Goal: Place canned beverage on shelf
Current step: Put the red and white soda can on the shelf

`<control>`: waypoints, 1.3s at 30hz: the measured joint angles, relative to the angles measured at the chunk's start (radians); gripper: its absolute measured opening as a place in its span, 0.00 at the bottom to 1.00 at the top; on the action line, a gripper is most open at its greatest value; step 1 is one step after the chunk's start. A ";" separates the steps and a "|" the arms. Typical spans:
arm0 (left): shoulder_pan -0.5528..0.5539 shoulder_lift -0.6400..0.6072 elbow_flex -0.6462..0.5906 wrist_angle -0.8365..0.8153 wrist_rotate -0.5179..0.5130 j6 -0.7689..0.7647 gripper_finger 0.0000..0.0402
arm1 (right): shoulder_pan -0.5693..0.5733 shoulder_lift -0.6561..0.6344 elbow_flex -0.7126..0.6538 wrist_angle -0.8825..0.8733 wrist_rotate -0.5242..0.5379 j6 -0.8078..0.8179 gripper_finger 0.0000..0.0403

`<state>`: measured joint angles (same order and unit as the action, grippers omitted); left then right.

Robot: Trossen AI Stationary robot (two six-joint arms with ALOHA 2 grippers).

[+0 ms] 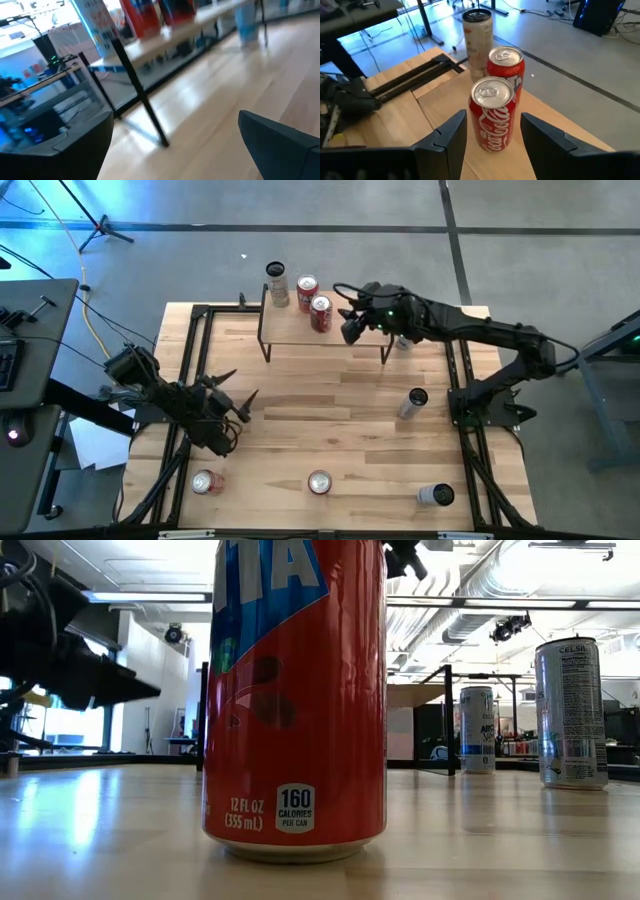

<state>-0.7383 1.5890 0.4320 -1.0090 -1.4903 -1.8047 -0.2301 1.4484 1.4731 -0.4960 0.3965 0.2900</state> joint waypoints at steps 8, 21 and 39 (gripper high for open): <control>0.000 0.000 0.011 0.094 0.191 0.244 1.00 | -0.046 0.003 0.000 0.021 0.000 0.059 0.42; 0.000 0.000 0.011 0.142 0.372 0.291 1.00 | -0.051 0.128 0.028 -0.006 0.112 0.009 0.42; 0.000 0.000 0.011 0.150 0.392 0.290 1.00 | -0.029 0.534 0.836 -0.725 -0.116 0.101 0.42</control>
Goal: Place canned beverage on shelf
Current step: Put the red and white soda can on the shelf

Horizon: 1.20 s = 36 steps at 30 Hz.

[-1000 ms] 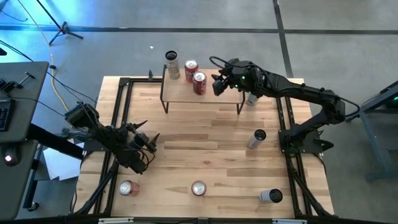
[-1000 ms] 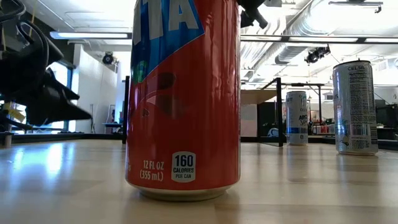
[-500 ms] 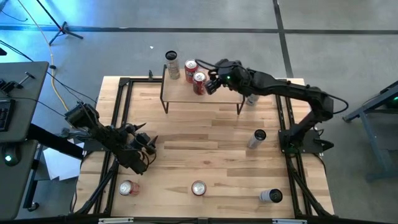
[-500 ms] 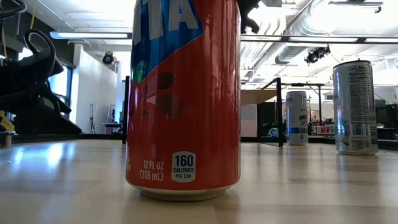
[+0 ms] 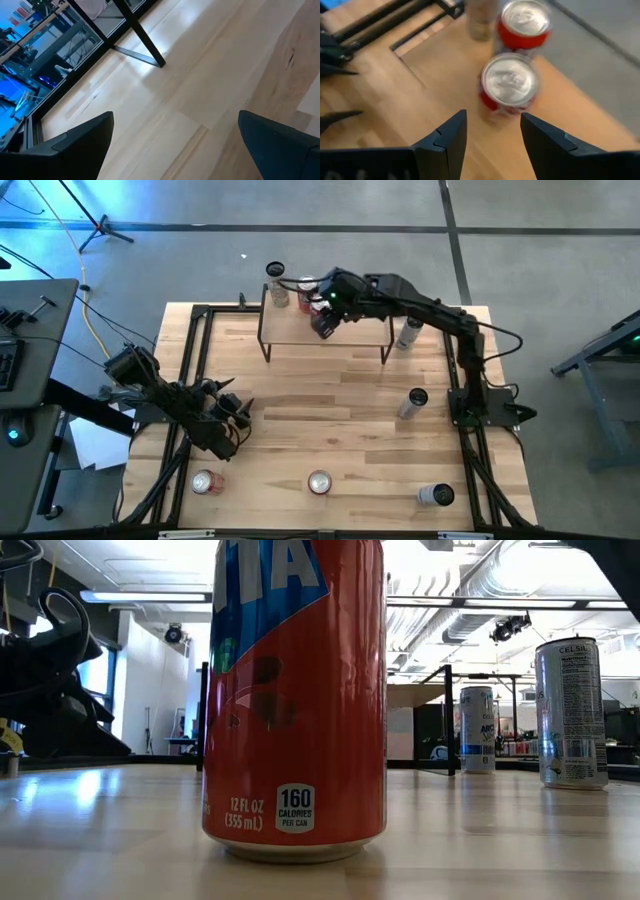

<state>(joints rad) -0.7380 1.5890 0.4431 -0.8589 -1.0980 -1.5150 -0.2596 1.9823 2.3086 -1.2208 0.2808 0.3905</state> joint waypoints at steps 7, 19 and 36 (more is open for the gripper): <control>0.000 0.000 -0.001 0.027 0.014 0.000 1.00 | -0.051 -0.028 -0.045 -0.020 -0.006 0.081 0.42; 0.000 0.000 -0.001 0.071 0.016 0.000 1.00 | 0.037 -0.025 -0.048 0.063 0.125 0.172 0.48; 0.000 0.000 -0.001 0.080 0.019 0.000 1.00 | 0.033 0.018 -0.049 0.087 0.177 0.171 0.96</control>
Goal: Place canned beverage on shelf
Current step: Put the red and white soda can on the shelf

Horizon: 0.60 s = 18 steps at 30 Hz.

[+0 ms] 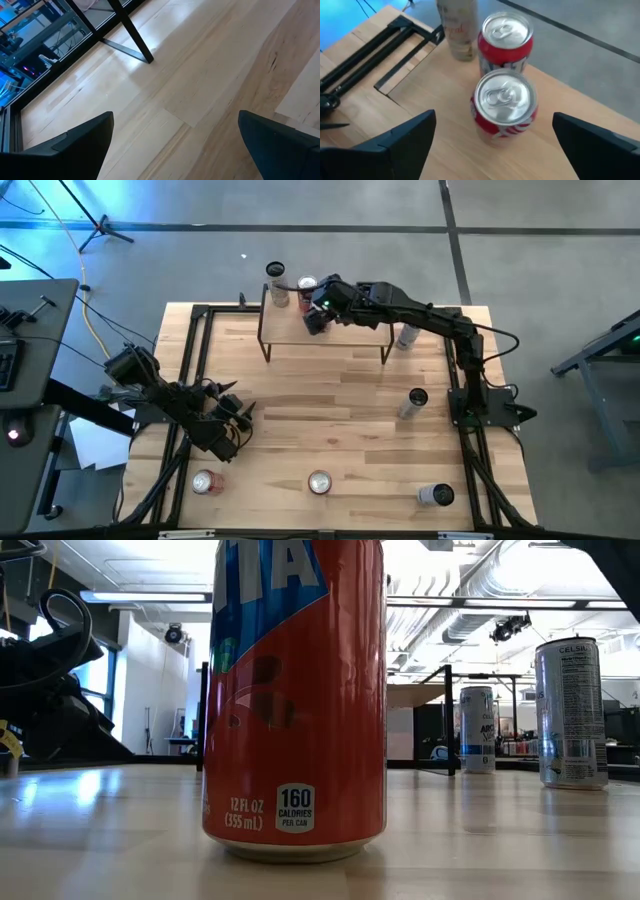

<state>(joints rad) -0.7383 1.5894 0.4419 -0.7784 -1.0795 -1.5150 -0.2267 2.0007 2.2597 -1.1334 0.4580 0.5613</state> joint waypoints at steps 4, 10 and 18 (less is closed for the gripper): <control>0.000 0.000 0.000 0.001 0.000 0.000 1.00 | -0.017 0.024 0.000 0.022 -0.015 -0.025 0.97; 0.000 0.000 0.001 0.026 0.016 0.000 1.00 | -0.045 0.057 0.000 0.023 -0.020 -0.027 0.97; 0.000 0.000 0.001 0.048 0.037 0.000 1.00 | -0.074 0.083 0.000 0.038 -0.037 -0.032 0.97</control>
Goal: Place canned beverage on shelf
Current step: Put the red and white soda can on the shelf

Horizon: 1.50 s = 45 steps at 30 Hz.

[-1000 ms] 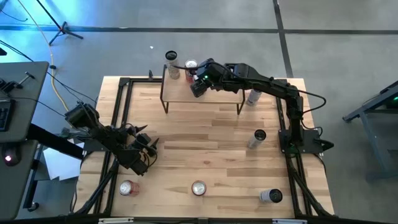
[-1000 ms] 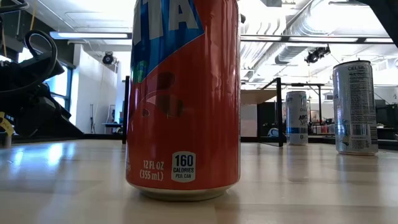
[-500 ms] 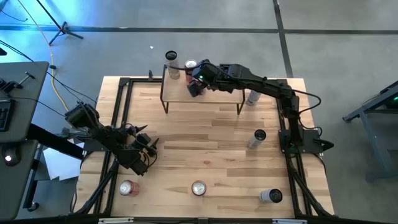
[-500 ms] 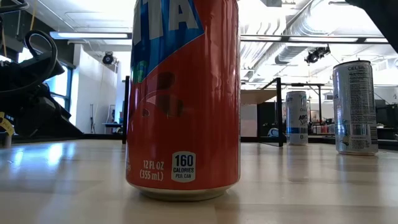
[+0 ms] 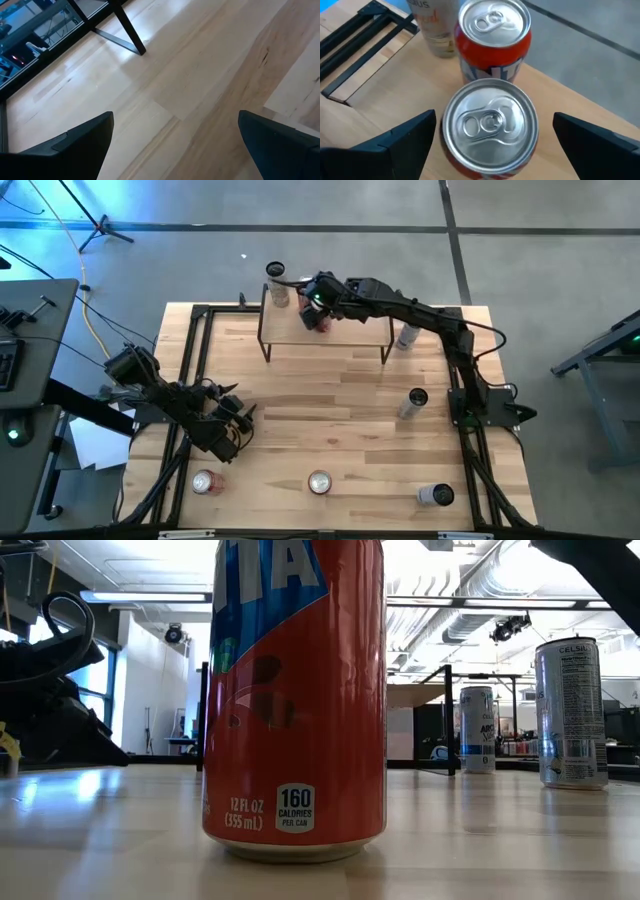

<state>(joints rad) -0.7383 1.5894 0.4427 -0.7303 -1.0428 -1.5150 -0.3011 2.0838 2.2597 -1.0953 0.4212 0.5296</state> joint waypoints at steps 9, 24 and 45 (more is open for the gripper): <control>0.000 0.000 0.000 0.001 0.002 0.000 1.00 | -0.001 0.008 0.000 0.008 -0.009 0.020 0.96; 0.000 0.000 0.000 0.002 0.002 0.000 1.00 | 0.003 0.006 0.000 -0.009 0.004 0.102 0.69; 0.000 0.000 0.000 0.003 0.002 0.000 1.00 | -0.016 0.008 -0.001 -0.115 0.218 0.354 0.70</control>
<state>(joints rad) -0.7383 1.5894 0.4423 -0.7274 -1.0412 -1.5150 -0.3167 2.0914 2.2590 -1.2107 0.6393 0.8838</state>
